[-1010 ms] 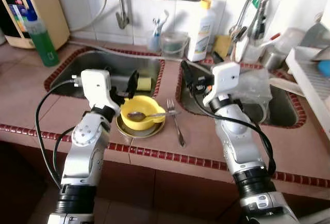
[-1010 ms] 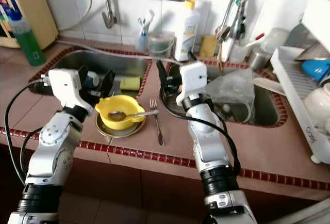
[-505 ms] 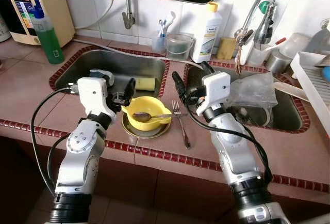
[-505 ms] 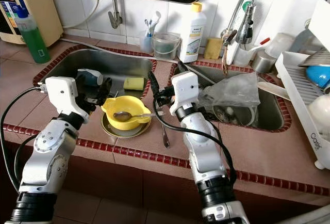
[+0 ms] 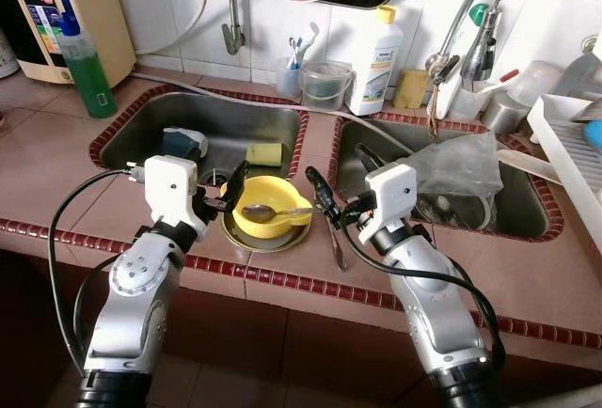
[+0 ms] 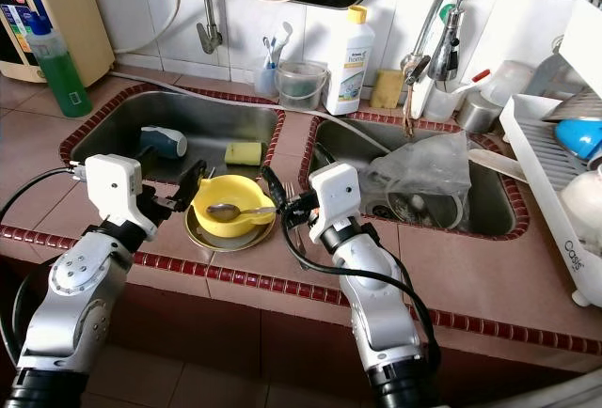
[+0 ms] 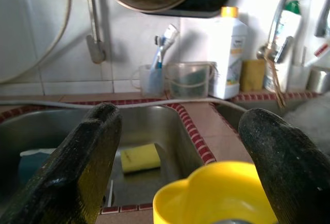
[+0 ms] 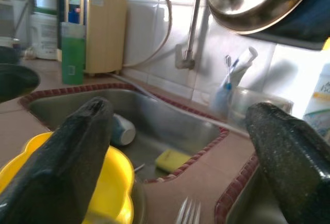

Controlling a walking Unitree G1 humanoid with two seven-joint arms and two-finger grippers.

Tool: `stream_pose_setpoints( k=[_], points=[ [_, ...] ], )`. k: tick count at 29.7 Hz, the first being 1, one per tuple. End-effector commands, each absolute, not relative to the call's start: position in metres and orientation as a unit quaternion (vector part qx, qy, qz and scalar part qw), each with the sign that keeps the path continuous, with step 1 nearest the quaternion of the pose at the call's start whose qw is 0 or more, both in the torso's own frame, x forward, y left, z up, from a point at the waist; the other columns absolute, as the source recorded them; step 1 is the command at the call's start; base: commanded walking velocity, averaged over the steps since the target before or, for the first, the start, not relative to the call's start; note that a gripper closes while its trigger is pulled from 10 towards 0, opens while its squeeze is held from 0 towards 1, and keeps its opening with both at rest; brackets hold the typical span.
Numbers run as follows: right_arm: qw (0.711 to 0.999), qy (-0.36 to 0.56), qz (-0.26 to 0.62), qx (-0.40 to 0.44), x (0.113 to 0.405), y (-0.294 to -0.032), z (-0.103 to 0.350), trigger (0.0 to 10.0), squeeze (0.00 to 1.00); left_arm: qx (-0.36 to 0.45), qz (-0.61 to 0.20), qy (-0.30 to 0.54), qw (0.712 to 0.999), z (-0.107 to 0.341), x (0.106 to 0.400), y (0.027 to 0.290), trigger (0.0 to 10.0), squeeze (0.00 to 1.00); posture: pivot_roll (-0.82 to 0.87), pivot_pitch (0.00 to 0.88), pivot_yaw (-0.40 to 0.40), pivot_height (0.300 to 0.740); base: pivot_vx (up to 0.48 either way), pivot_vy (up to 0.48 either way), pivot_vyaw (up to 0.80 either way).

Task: Kitchen organization

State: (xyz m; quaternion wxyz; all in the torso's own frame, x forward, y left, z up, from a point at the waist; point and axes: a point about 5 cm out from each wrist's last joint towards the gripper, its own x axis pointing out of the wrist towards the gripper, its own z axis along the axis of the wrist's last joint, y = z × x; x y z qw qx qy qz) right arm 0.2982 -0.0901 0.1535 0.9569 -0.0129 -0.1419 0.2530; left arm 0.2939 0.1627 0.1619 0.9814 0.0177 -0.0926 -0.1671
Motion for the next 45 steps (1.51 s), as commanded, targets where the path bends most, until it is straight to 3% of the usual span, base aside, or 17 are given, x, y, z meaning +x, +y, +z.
stream_pose_setpoints(
  k=[1,14,25,33,38,45],
  points=[
    [0.955,-0.143,0.261,-0.007,0.295,-0.090,0.157,10.0,0.00,0.028,-0.182,-0.096,0.978,0.165,0.291,0.161,10.0,0.00,-0.06,0.038,-0.032,0.740,0.000,0.000,0.00],
    [0.932,-0.107,0.335,0.090,0.267,-0.081,0.151,10.0,0.00,0.040,-0.249,-0.106,0.962,0.170,0.277,0.146,10.0,0.00,-0.07,0.063,-0.021,0.740,0.000,0.000,0.00],
    [0.941,-0.098,0.303,0.113,0.259,-0.094,0.150,10.0,0.00,0.050,-0.266,-0.097,0.958,0.167,0.271,0.144,10.0,0.00,-0.07,0.074,-0.017,0.740,0.000,0.000,0.00],
    [0.941,-0.094,0.277,0.172,0.255,-0.105,0.149,10.0,0.00,0.058,-0.263,-0.097,0.958,0.169,0.273,0.149,10.0,0.00,-0.08,0.082,-0.006,0.740,0.000,0.000,0.00],
    [0.929,-0.086,0.258,0.253,0.261,-0.115,0.146,10.0,0.00,0.064,-0.263,-0.099,0.958,0.173,0.275,0.154,10.0,0.00,-0.08,0.085,0.003,0.740,0.000,0.000,0.00],
    [0.924,-0.069,0.255,0.278,0.271,-0.120,0.139,10.0,0.00,0.066,-0.264,-0.101,0.957,0.176,0.275,0.155,10.0,0.00,-0.07,0.088,0.005,0.740,0.000,0.000,0.00]
  ],
)
